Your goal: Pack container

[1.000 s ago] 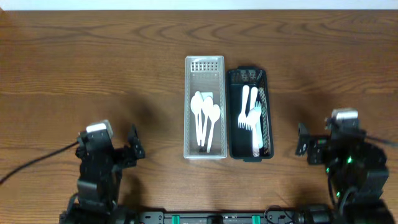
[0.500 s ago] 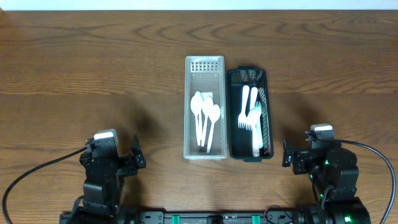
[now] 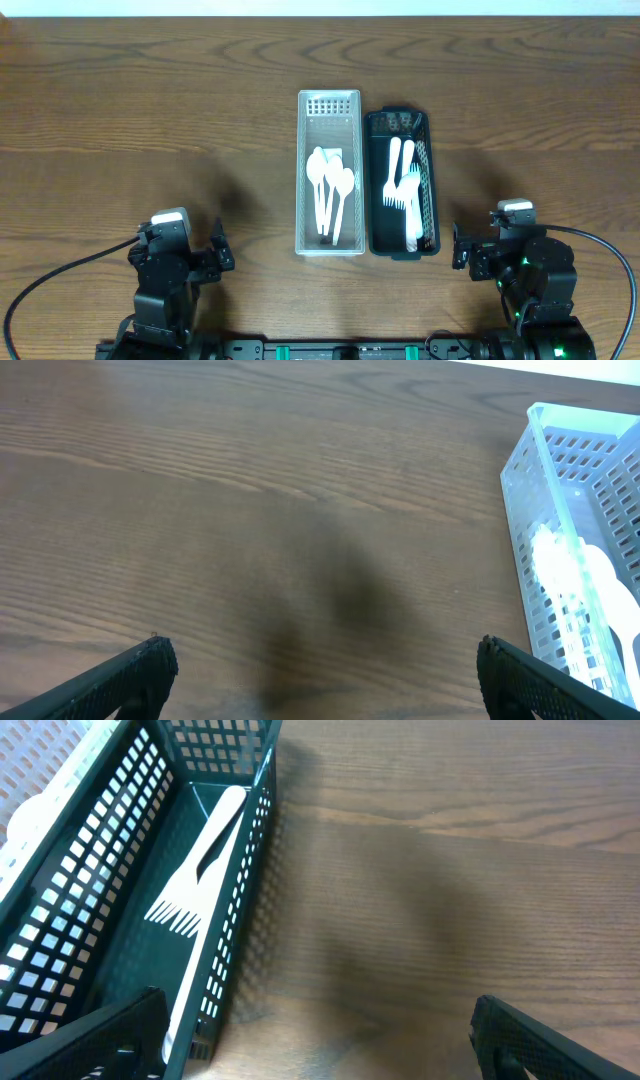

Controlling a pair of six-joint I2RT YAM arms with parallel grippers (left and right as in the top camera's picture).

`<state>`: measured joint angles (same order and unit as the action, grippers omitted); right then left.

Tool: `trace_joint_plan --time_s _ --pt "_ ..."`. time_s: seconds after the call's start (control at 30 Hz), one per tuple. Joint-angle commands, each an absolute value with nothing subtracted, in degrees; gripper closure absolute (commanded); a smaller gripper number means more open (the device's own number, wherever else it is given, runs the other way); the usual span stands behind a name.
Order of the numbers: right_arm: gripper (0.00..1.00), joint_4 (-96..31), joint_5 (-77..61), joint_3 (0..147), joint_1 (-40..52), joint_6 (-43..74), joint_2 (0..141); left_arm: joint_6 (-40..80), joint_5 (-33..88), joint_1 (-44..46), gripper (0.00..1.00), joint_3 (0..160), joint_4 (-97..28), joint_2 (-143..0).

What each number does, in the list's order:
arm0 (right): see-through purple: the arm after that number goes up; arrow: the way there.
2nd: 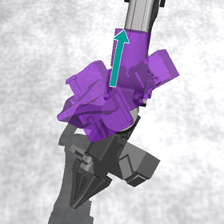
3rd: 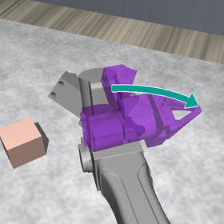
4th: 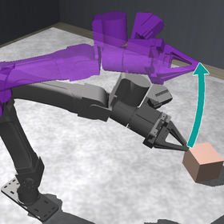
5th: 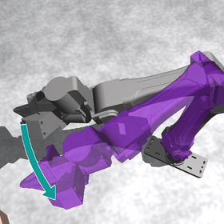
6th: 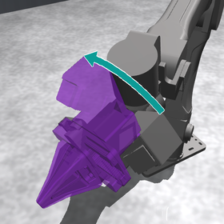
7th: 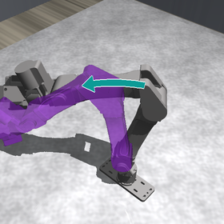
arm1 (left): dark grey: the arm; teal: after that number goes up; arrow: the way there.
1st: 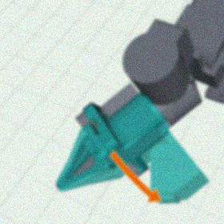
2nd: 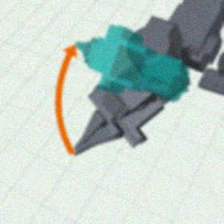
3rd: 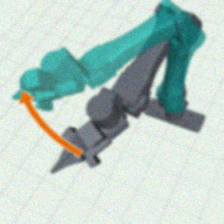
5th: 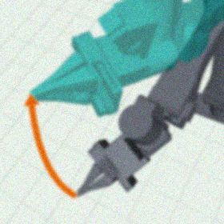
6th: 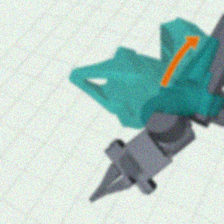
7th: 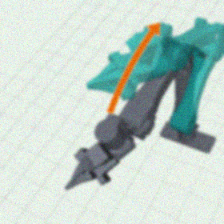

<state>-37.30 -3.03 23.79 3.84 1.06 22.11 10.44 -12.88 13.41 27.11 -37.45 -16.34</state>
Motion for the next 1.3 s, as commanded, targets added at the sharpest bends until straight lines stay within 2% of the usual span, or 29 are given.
trace_joint_plan --time_s 0.0,0.33,0.73,0.93,1.13,1.27 --pt "0.01 -37.1 -3.4 23.5 4.4 2.1 21.8 9.7 -13.8 13.7 0.02 27.3 -37.5 -16.0" --pt "0.01 -33.6 0.7 23.2 4.4 1.6 18.6 9.7 -13.8 13.7 0.02 27.3 -37.5 -16.0" --pt "0.01 -5.4 1.1 6.7 4.6 1.7 4.3 9.7 -13.8 13.7 0.02 27.3 -37.5 -16.0" --pt "0.01 2.2 2.5 0.8 4.6 1.6 0.3 9.7 -13.8 13.7 0.02 27.3 -37.5 -16.0" --pt "0.01 -4.6 0.9 0.3 4.6 2.2 0.3 9.7 -13.8 13.7 0.02 27.3 -37.5 -16.0" --pt "0.01 -4.3 0.4 0.3 4.6 2.1 0.3 9.7 -13.8 13.7 0.02 27.3 -37.5 -16.0"
